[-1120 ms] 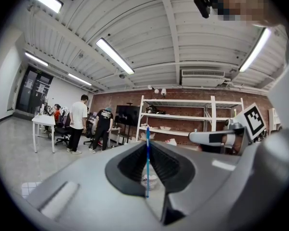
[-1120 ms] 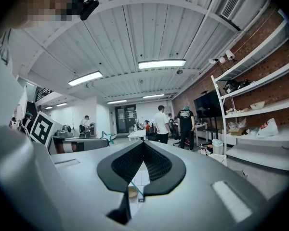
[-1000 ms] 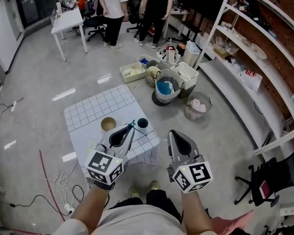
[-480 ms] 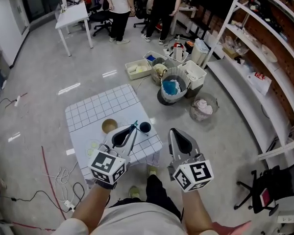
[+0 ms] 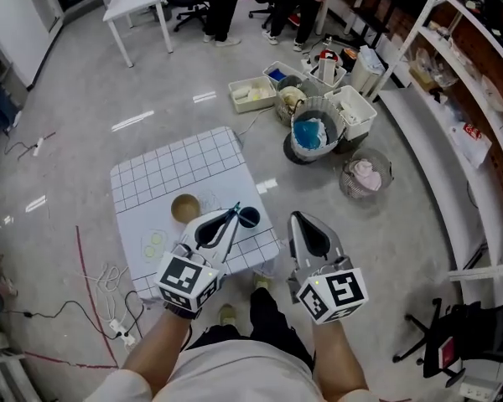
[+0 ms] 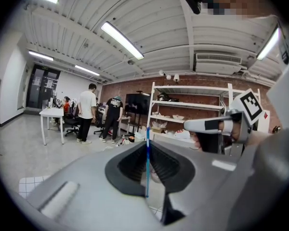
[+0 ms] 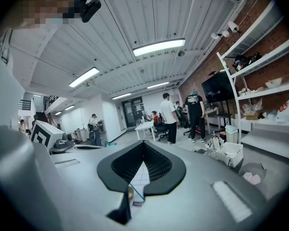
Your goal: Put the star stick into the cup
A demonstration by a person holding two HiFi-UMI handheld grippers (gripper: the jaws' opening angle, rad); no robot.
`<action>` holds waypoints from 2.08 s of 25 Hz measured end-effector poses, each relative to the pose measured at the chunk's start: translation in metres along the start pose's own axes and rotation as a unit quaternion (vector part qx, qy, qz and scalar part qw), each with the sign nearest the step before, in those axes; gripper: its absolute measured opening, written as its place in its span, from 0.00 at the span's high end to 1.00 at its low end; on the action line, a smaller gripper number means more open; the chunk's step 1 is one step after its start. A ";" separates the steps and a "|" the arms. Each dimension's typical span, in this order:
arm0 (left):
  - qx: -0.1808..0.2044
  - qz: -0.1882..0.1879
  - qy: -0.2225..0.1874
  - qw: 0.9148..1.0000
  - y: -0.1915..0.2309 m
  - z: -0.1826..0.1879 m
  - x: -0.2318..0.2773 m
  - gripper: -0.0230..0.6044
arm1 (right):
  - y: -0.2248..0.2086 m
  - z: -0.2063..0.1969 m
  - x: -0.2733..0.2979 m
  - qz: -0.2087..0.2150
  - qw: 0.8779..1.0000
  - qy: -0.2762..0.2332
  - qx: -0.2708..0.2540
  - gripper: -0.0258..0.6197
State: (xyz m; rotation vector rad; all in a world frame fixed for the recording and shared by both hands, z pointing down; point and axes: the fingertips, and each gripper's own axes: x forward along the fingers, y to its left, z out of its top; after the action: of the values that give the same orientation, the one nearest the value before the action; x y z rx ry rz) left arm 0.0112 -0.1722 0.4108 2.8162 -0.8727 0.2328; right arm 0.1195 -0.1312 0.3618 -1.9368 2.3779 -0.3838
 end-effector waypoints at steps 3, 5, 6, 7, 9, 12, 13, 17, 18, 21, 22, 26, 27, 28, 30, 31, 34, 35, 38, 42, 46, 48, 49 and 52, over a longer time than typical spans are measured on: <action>0.001 0.010 0.012 1.000 0.006 -0.009 0.017 0.93 | -0.016 -0.010 0.018 0.012 1.000 0.009 0.012 0.94; 0.002 0.018 0.019 1.000 0.010 -0.015 0.027 0.93 | -0.024 -0.015 0.030 0.022 0.999 0.017 0.017 0.94; 0.001 0.022 0.022 1.000 0.013 -0.018 0.032 0.93 | -0.028 -0.018 0.036 0.028 0.999 0.020 0.020 0.94; 0.000 0.026 0.026 0.999 0.016 -0.021 0.036 0.93 | -0.031 -0.022 0.042 0.033 0.999 0.024 0.024 0.94; -0.005 0.034 0.032 0.999 0.021 -0.029 0.045 0.93 | -0.037 -0.030 0.053 0.045 0.998 0.033 0.029 0.94; -0.012 0.043 0.039 0.998 0.026 -0.040 0.057 0.93 | -0.044 -0.043 0.068 0.061 0.996 0.050 0.035 0.94; -0.014 0.046 0.041 0.998 0.029 -0.044 0.061 0.93 | -0.046 -0.047 0.074 0.067 0.996 0.055 0.036 0.94; -0.024 0.058 0.051 0.997 0.040 -0.064 0.073 0.93 | -0.049 -0.064 0.094 0.090 0.993 0.074 0.035 0.94; -0.028 0.061 0.053 0.996 0.042 -0.069 0.077 0.93 | -0.050 -0.067 0.098 0.094 0.992 0.079 0.034 0.94; -0.032 0.066 0.061 0.995 0.046 -0.082 0.087 0.93 | -0.056 -0.077 0.109 0.104 0.990 0.091 0.036 0.94; -0.033 0.067 0.064 0.995 0.046 -0.086 0.090 0.93 | -0.058 -0.080 0.113 0.107 0.989 0.095 0.037 0.94; -0.036 0.071 0.079 0.994 0.053 -0.106 0.101 0.93 | -0.063 -0.096 0.127 0.114 0.986 0.111 0.042 0.94; -0.038 0.072 0.083 0.993 0.055 -0.112 0.103 0.93 | -0.064 -0.101 0.130 0.115 0.986 0.115 0.043 0.94; -0.041 0.074 0.087 0.993 0.057 -0.118 0.104 0.93 | -0.065 -0.106 0.132 0.116 0.985 0.120 0.045 0.94; -0.051 0.078 0.094 0.991 0.060 -0.132 0.107 0.93 | -0.067 -0.115 0.136 0.118 0.984 0.129 0.047 0.94; -0.057 0.080 0.097 0.990 0.061 -0.138 0.108 0.93 | -0.068 -0.120 0.137 0.118 0.983 0.133 0.048 0.94; -0.069 0.081 0.106 0.989 0.063 -0.155 0.112 0.93 | -0.073 -0.132 0.140 0.117 0.981 0.143 0.051 0.94; -0.073 0.081 0.109 0.988 0.064 -0.160 0.114 0.93 | -0.074 -0.135 0.141 0.117 0.981 0.146 0.052 0.94; -0.082 0.081 0.116 0.987 0.064 -0.175 0.118 0.93 | -0.077 -0.145 0.142 0.116 0.980 0.155 0.055 0.94; -0.093 0.081 0.124 0.985 0.065 -0.191 0.122 0.93 | -0.080 -0.155 0.143 0.114 0.978 0.165 0.057 0.94; -0.101 0.070 0.124 0.985 0.064 -0.200 0.125 0.93 | -0.083 -0.166 0.144 0.111 0.977 0.173 0.061 0.94; -0.104 0.058 0.123 0.985 0.063 -0.202 0.127 0.93 | -0.083 -0.170 0.144 0.110 0.976 0.177 0.063 0.94; -0.105 0.054 0.123 0.985 0.062 -0.203 0.127 0.93 | -0.083 -0.171 0.144 0.109 0.976 0.178 0.063 0.94; -0.107 0.053 0.124 0.985 0.062 -0.205 0.125 0.93 | -0.082 -0.173 0.144 0.109 0.976 0.179 0.066 0.94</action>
State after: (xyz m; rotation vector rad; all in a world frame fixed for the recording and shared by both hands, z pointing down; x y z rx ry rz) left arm 0.0579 -0.2448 0.6431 2.4801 -0.9276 0.4635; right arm 0.1333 -0.2588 0.5638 -1.6434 2.6580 -0.9187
